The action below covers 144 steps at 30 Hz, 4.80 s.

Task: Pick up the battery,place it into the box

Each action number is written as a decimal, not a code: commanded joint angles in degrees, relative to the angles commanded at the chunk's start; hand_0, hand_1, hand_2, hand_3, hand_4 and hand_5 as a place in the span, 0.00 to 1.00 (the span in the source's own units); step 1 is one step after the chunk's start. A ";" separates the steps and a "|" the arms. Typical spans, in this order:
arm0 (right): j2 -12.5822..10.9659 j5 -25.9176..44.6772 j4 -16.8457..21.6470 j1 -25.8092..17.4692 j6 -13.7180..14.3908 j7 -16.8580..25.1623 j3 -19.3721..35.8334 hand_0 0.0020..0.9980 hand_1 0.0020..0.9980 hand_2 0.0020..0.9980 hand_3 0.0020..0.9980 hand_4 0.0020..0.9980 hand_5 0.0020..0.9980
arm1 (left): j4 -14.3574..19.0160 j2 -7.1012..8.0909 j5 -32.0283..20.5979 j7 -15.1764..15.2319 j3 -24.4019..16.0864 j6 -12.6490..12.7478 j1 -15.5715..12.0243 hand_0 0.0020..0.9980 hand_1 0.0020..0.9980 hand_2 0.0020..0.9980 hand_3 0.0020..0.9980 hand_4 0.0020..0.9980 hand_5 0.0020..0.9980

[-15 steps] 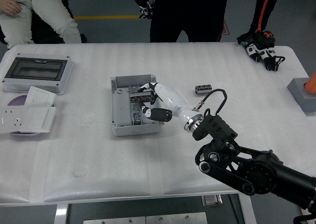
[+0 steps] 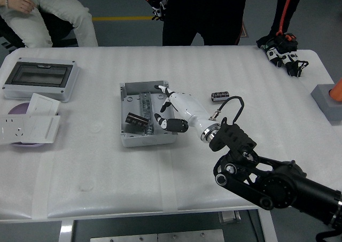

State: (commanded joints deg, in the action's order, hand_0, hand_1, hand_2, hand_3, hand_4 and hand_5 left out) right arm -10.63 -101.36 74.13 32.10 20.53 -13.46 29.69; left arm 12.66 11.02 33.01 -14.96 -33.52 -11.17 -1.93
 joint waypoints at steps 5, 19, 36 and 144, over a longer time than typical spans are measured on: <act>-2.43 -0.07 -0.74 0.47 -0.31 0.53 3.27 0.88 0.65 0.69 0.99 0.86 0.45 | -0.01 -0.03 -0.17 0.05 0.07 0.04 0.02 0.38 0.61 0.53 0.52 0.85 0.31; -13.19 4.44 -16.39 13.16 -4.06 1.57 -5.77 0.88 0.64 0.68 0.87 0.88 0.45 | -0.04 0.06 0.10 -0.11 -0.15 -0.05 0.45 0.38 0.61 0.53 0.52 0.84 0.31; -8.41 9.58 -28.40 20.86 -5.85 2.29 -22.19 0.82 0.64 0.68 0.68 0.83 0.41 | 0.04 0.12 1.04 -0.41 -0.79 -0.22 0.62 0.37 0.61 0.53 0.52 0.83 0.29; -2.83 0.86 -2.16 9.19 -5.35 -3.13 0.61 0.69 0.51 0.59 0.66 0.61 0.36 | 0.31 0.64 2.93 -1.24 -2.77 0.43 -0.38 0.37 0.60 0.53 0.51 0.84 0.38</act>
State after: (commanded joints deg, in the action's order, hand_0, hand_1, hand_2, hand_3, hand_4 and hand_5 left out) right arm -13.46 -100.50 71.97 41.29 15.18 -16.59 30.30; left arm 12.97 11.65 35.94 -16.20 -36.29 -10.73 -2.31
